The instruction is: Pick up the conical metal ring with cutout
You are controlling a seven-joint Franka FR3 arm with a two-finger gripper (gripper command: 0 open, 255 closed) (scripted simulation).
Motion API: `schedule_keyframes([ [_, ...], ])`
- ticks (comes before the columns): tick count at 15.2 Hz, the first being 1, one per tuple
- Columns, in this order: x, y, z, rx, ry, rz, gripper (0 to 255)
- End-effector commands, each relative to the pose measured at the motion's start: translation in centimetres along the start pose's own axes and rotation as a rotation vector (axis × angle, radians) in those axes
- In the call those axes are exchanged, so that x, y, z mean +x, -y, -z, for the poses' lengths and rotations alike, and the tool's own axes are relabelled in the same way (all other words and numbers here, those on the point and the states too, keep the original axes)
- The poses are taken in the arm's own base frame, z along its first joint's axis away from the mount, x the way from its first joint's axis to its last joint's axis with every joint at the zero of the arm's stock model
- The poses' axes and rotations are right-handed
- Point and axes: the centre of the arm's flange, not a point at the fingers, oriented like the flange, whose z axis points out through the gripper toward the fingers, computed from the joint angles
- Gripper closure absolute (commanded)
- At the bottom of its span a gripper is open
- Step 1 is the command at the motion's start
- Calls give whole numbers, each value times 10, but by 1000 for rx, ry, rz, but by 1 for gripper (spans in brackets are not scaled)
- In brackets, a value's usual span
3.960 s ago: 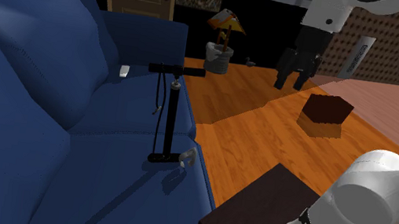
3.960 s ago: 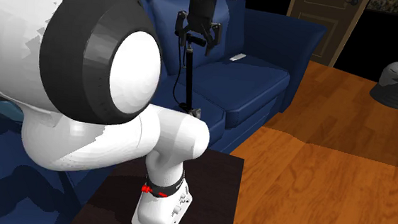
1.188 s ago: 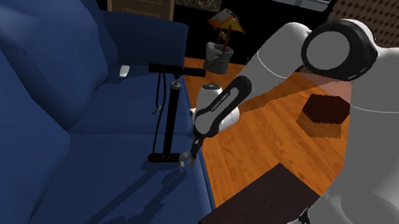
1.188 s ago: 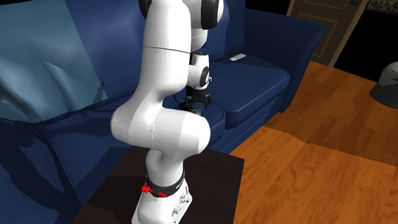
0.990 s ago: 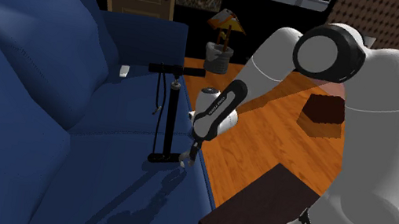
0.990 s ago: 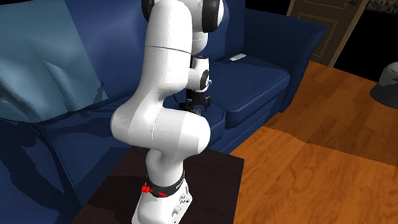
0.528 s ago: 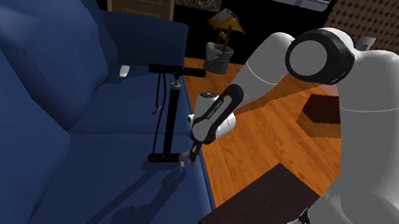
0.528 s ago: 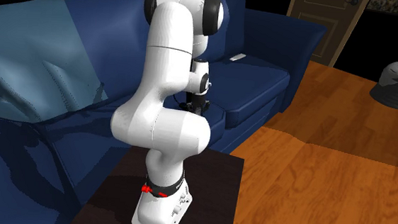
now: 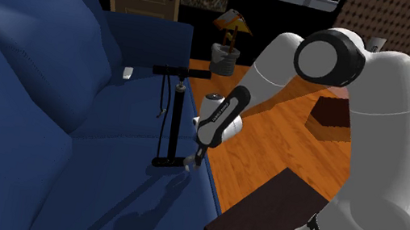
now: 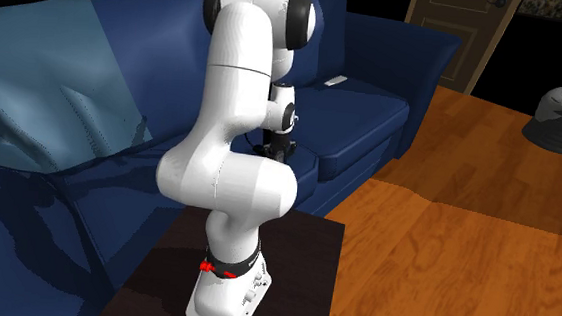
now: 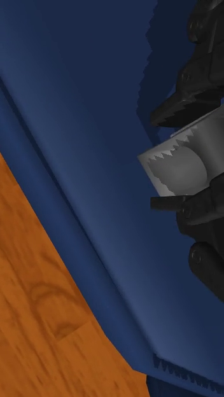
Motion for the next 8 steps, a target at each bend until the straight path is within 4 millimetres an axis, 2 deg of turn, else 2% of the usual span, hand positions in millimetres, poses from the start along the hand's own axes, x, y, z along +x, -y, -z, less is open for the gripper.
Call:
schedule_keyframes([
  [1, -1, 0, 8, 0, 1, 0, 255],
  [8, -2, 1, 45, 0, 1, 0, 255],
])
